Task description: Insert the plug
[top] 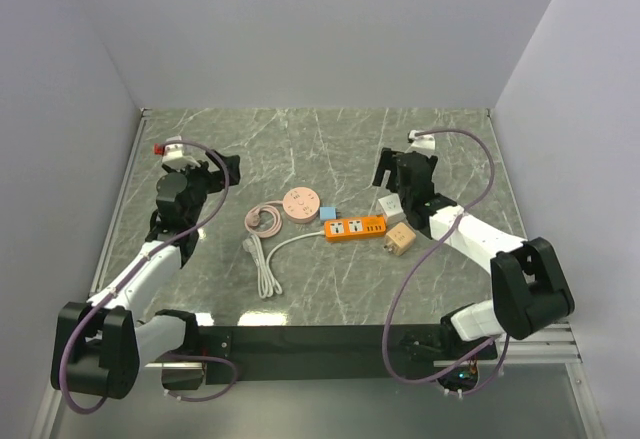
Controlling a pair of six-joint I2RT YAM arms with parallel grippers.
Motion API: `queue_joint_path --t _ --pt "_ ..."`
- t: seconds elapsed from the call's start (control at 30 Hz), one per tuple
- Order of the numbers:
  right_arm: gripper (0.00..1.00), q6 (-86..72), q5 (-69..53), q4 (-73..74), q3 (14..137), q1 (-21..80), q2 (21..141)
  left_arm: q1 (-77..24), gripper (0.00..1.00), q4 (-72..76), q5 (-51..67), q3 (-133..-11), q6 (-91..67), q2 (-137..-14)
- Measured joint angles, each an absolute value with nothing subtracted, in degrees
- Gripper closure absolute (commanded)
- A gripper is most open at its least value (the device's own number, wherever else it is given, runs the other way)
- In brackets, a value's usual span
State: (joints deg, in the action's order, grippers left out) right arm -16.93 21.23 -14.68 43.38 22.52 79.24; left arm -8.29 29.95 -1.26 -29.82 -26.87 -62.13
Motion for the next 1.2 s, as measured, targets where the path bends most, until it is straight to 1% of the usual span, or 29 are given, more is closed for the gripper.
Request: queue_joint_path --t 0.4,0.8,0.97,1.03,1.13,1.17,1.2 --pt "0.09 -19.6 18.8 2.7 48.6 22.7 85.0 -8.4 0.01 29.1 3.2 -30.8 -26.7 -63.5" --pt "0.09 -19.7 15.9 9.3 48.6 23.1 85.1 -8.5 0.01 28.4 5.2 -30.9 -26.7 -63.5" --pt "0.09 -19.4 16.0 11.0 48.9 23.1 87.4 -8.8 0.01 28.2 6.1 -30.9 -26.6 -63.5" --pt "0.12 -19.2 15.9 11.9 49.5 23.1 88.8 -8.9 0.01 28.2 6.3 -30.9 -26.6 -63.5" --pt "0.20 -18.9 15.6 12.4 50.3 23.1 89.5 -9.0 0.01 28.2 6.4 -30.9 -26.6 -63.5" --pt "0.30 -18.8 15.6 12.5 50.4 23.2 89.5 -9.0 0.00 28.2 6.5 -30.9 -26.6 -63.5" --pt "0.34 -18.5 15.6 12.5 50.4 23.2 89.5 -9.0 0.01 28.2 6.5 -30.9 -26.6 -63.5"
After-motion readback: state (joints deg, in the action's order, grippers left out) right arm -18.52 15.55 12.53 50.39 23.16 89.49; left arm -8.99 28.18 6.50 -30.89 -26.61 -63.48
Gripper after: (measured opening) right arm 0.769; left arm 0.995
